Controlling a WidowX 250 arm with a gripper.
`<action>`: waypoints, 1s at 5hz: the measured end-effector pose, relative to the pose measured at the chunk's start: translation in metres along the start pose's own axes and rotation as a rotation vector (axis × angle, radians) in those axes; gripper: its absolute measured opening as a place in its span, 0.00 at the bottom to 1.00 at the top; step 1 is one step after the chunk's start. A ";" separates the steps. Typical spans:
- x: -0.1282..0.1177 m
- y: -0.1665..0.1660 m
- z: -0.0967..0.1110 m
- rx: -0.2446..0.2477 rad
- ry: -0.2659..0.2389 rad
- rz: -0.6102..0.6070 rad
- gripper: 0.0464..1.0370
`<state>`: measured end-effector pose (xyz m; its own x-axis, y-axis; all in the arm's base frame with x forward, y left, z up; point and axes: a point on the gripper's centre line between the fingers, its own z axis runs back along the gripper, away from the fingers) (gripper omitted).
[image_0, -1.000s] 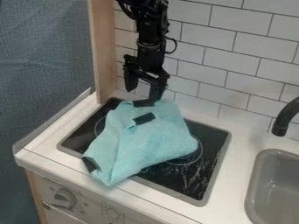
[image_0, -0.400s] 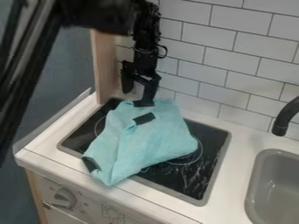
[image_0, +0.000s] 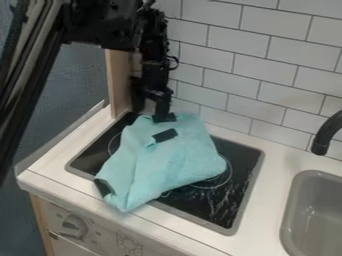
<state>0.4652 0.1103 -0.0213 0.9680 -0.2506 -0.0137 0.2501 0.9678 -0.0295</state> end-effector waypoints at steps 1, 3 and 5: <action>-0.002 -0.003 -0.004 -0.062 -0.101 -0.051 0.96; -0.012 -0.010 -0.008 -0.075 -0.150 -0.086 0.59; -0.015 -0.008 -0.009 -0.055 -0.134 -0.071 0.11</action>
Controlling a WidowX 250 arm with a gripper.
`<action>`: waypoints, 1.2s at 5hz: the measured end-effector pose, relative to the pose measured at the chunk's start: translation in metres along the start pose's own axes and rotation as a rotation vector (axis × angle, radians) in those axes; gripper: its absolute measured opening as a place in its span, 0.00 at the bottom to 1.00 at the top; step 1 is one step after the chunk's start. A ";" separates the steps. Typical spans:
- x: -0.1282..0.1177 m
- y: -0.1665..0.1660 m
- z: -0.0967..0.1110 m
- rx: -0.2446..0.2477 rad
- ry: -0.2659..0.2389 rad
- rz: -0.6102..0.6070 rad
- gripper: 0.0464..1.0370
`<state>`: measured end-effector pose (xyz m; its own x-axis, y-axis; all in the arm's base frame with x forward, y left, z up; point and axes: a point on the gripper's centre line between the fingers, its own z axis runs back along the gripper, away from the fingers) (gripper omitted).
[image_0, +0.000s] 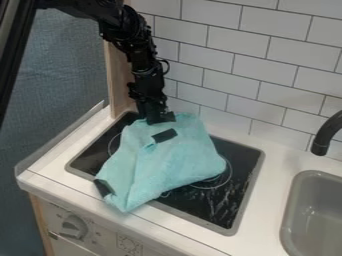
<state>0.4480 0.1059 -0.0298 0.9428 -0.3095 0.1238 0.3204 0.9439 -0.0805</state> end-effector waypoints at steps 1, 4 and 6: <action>-0.001 0.001 0.000 0.003 0.005 0.006 0.02; 0.010 -0.008 0.037 0.047 -0.010 0.035 0.00; 0.022 -0.035 0.074 0.075 -0.072 -0.025 0.00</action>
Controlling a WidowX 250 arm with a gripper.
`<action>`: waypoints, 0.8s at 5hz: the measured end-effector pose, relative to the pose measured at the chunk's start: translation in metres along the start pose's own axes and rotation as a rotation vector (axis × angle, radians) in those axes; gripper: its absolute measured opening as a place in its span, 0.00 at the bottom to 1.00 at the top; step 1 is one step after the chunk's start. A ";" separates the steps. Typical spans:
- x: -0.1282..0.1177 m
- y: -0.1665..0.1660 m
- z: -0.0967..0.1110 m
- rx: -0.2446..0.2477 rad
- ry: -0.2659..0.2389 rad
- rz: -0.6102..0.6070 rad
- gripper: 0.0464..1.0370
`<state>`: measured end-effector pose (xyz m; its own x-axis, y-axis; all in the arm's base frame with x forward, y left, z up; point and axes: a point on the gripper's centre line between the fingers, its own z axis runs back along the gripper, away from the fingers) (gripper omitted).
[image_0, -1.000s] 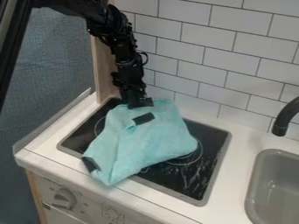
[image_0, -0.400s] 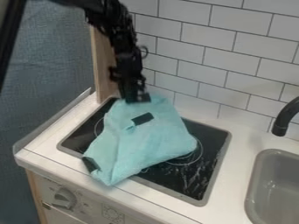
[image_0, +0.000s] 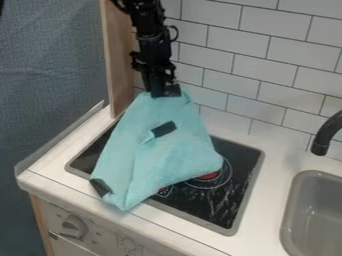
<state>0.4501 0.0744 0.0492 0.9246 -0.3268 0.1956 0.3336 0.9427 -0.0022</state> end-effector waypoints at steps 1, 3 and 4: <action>0.005 -0.038 0.013 -0.007 -0.017 -0.110 0.00; -0.017 -0.098 0.014 -0.020 0.007 -0.315 0.00; -0.038 -0.111 0.001 -0.037 0.046 -0.391 0.00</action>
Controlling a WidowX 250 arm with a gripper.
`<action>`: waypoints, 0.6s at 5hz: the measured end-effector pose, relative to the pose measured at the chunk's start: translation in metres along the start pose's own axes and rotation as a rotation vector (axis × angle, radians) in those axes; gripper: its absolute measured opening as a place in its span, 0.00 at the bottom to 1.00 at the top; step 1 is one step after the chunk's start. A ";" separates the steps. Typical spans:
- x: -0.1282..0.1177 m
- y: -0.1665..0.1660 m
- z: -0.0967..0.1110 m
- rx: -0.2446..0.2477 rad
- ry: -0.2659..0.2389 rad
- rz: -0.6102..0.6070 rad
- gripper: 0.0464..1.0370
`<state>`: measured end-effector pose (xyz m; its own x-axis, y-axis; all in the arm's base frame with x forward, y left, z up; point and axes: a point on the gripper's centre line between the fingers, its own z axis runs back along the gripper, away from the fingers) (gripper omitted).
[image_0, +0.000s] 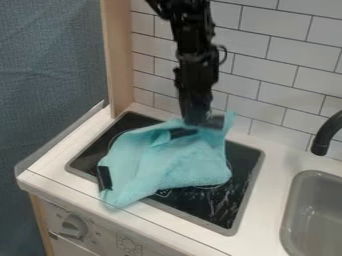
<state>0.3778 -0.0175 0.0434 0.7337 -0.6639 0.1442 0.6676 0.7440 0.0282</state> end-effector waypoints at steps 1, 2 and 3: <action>-0.016 -0.011 -0.016 -0.019 0.036 -0.068 0.00; -0.025 -0.015 -0.028 -0.003 0.039 -0.116 0.00; -0.027 -0.013 -0.046 0.006 0.038 -0.121 0.00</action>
<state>0.3551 -0.0128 -0.0060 0.6520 -0.7513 0.1021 0.7510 0.6585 0.0493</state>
